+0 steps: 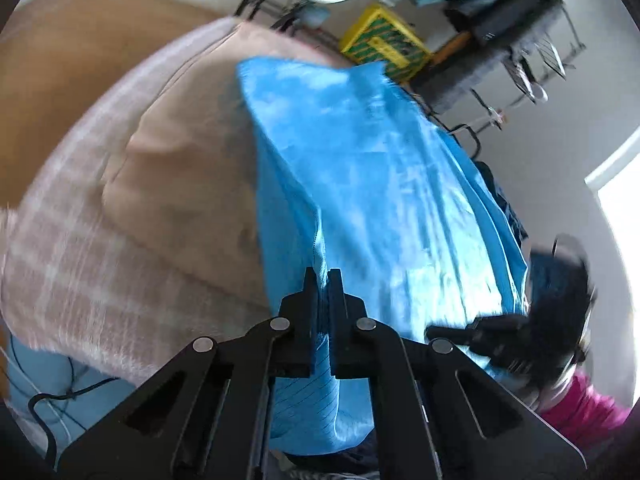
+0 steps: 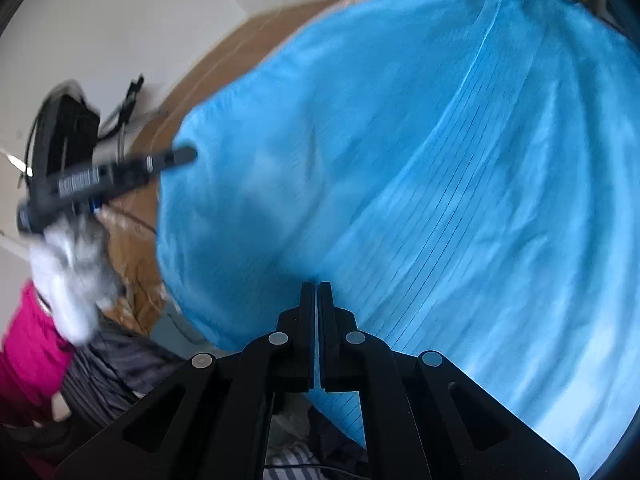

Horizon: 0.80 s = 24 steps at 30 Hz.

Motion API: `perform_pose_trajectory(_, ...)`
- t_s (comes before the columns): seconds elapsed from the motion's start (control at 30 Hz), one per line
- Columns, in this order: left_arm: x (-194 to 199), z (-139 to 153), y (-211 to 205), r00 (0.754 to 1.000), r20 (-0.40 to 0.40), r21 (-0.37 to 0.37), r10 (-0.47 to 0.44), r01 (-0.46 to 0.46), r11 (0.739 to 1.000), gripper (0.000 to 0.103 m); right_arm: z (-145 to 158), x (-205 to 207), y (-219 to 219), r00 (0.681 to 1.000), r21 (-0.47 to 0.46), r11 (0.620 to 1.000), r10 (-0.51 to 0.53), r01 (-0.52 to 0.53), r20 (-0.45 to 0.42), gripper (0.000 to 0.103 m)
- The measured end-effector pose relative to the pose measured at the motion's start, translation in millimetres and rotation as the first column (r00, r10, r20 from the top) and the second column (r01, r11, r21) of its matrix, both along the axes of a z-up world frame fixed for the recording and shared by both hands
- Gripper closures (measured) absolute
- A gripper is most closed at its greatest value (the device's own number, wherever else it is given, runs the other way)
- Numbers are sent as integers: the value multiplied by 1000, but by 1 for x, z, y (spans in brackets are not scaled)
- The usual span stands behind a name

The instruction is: Fold large clothes

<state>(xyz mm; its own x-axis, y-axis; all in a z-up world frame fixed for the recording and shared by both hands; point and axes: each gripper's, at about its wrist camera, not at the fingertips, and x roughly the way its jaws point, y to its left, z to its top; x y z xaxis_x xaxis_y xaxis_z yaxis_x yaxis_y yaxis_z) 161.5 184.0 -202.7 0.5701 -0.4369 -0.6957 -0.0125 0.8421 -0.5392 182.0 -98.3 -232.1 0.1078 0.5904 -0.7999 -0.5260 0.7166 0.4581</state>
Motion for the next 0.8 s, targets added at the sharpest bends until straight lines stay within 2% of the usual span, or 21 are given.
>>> perform_pose_trajectory(0.03,-1,2,-3,1000,6,4,-6,6,1000,102,13,8,-3,1000,29,999,-18,18,5,92)
perform_pose_trajectory(0.1,0,3,-9,1000,8,-2,-14,14,1000,102,33,25,-3,998,56,997,-59,57,36,51)
perform_pose_trajectory(0.17,0,3,-14,1000,9,1,-27,27,1000,102,56,49,4,993,76,993,-95,90,70,39)
perform_pose_trajectory(0.33,3,0,-15,1000,-4,28,-19,19,999,102,77,102,56,994,87,992,-91,86,54,39)
perform_pose_trajectory(0.47,4,-17,3,996,-73,45,47,-44,998,101,72,126,115,996,25,999,-49,48,78,39)
perform_pose_trajectory(0.53,6,-25,14,990,-114,72,87,-79,994,91,58,132,139,998,-16,999,-31,32,61,39)
perform_pose_trajectory(0.57,6,-27,19,988,-112,83,102,-93,992,80,54,134,143,998,-25,999,-27,28,54,39)
perform_pose_trajectory(0.6,6,-29,27,984,-113,95,136,-126,987,64,45,137,151,999,-41,999,-19,21,42,39)
perform_pose_trajectory(0.67,9,-35,36,978,-123,89,168,-157,984,48,34,142,154,999,-73,997,-15,17,33,39)
perform_pose_trajectory(0.8,23,-54,45,971,-171,32,165,-162,986,48,12,152,151,999,-112,993,-33,33,2,39)
